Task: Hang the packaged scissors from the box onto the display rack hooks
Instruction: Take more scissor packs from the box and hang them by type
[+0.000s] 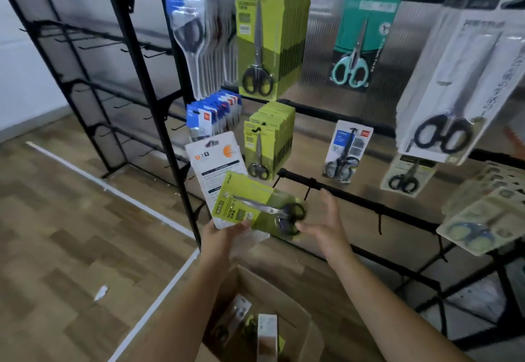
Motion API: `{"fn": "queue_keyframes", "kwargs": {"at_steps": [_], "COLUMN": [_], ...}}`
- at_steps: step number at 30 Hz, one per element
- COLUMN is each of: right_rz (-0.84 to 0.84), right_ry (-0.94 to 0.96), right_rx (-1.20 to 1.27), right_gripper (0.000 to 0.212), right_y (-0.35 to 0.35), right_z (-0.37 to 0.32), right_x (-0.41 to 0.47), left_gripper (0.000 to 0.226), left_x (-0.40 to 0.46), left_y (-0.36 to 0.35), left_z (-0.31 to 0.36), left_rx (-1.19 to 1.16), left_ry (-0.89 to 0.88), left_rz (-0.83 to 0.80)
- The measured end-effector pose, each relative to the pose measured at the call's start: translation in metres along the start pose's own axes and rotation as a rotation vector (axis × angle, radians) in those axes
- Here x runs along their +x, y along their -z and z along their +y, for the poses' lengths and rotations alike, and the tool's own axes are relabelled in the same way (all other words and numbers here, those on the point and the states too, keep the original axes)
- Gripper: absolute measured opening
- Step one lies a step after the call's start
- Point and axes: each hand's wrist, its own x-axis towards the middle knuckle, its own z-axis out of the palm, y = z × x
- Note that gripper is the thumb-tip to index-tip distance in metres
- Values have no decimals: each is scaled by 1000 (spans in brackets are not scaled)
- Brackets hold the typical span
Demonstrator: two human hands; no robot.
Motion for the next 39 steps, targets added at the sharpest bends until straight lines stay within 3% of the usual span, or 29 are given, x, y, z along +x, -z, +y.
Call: {"fn": "queue_keyframes", "kwargs": {"at_steps": [3, 5, 12, 19, 29, 36, 39], "right_rz": [-283, -328, -66, -6, 260, 142, 159], "right_ry": [220, 265, 356, 242, 215, -12, 56], "right_rx": [-348, -487, -549, -761, -617, -802, -588], "right_gripper": [106, 105, 97, 78, 70, 77, 55], "right_y": [-28, -48, -84, -126, -152, -158, -170], "right_z": [-9, -10, -24, -51, -48, -72, -78], "right_x": [10, 16, 40, 78, 76, 96, 87], "left_gripper": [23, 27, 26, 19, 24, 27, 35], "left_x": [12, 20, 70, 101, 129, 135, 136], "left_y": [3, 3, 35, 65, 89, 96, 103], "left_z": [10, 15, 32, 38, 57, 66, 75], "left_rx": [66, 99, 40, 94, 122, 129, 76], "left_ry": [-31, -69, -47, 28, 68, 112, 177], "left_rz": [-80, -125, -100, -95, -123, -229, -368]}}
